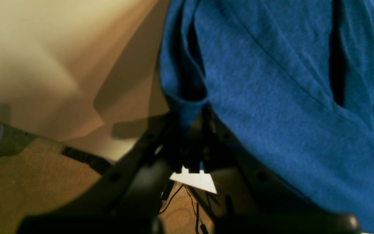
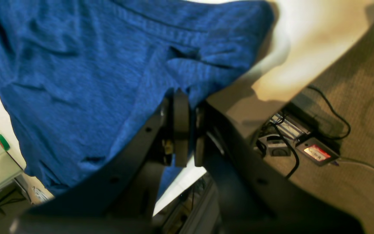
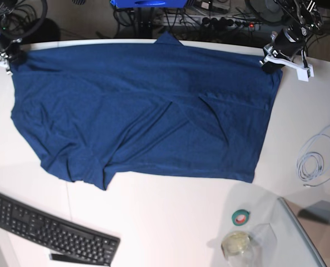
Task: Layout the t-shirt on the table in an organized manner, then fold the t-shirt properly
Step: 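Drag the held shirt edge away from the keyboard with both grippers, then release the shirt edge with both grippers and lift them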
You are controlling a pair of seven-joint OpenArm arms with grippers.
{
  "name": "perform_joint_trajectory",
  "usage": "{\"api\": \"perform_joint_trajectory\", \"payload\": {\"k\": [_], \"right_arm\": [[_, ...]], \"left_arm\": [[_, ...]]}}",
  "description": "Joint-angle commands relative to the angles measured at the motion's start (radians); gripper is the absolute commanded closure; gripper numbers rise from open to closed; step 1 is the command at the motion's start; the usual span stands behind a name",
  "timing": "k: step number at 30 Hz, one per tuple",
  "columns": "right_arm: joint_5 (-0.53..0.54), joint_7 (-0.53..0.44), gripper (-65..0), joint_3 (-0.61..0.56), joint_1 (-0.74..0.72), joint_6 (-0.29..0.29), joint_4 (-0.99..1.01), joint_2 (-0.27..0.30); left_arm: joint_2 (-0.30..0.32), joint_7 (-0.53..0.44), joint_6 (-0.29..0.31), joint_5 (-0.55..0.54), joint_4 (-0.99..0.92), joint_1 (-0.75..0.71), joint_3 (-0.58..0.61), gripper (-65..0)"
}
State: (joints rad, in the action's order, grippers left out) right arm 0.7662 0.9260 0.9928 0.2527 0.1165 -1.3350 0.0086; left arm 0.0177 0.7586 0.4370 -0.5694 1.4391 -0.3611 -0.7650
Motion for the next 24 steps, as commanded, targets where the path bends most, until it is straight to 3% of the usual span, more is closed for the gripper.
{"api": "perform_joint_trajectory", "payload": {"k": [1, 7, 9, 12, 13, 16, 18, 20, 24], "right_arm": [[0.012, -0.009, -0.8, 0.004, 0.001, 0.013, -0.018, 0.015], [0.012, 0.0, -2.9, 0.008, 0.003, 0.013, -0.025, 0.015], [0.014, 0.02, -8.9, 0.013, 0.003, 0.013, -0.059, 0.014], [0.014, 0.021, -23.7, 0.015, 0.017, 0.013, -0.126, -0.017], [0.014, 0.023, -28.4, 0.015, 0.018, 0.013, -0.15, -0.025], [0.014, 0.026, -39.5, 0.015, 0.029, 0.013, -0.192, -0.037], [0.014, 0.026, -42.3, 0.015, 0.03, 0.013, -0.208, -0.046], [0.012, 0.021, -42.6, 0.015, 0.032, 0.013, -0.223, -0.046], [0.009, 0.003, -42.6, 0.019, 0.044, 0.013, -0.223, -0.04]], "left_arm": [[0.011, -0.02, 0.003, -0.011, 0.015, -0.008, -0.007, 0.0], [0.011, -0.015, 0.0, -0.011, 0.019, -0.008, -0.003, 0.0], [0.011, -0.015, 0.0, -0.011, 0.021, -0.008, -0.006, 0.0], [0.011, -0.014, -0.002, -0.011, 0.021, -0.008, -0.009, 0.0], [0.011, -0.014, -0.002, -0.011, 0.021, -0.009, -0.009, -2.3], [0.011, -0.015, -0.002, 0.027, 0.024, -0.017, -0.011, -27.2], [0.011, -0.02, -0.002, 0.065, 0.024, -0.014, -0.012, -37.7], [0.011, -0.02, -0.002, 0.087, 0.024, -0.013, -0.034, -41.6], [0.012, -0.017, -0.002, 0.094, 0.024, 0.015, -0.146, -41.3]]}}
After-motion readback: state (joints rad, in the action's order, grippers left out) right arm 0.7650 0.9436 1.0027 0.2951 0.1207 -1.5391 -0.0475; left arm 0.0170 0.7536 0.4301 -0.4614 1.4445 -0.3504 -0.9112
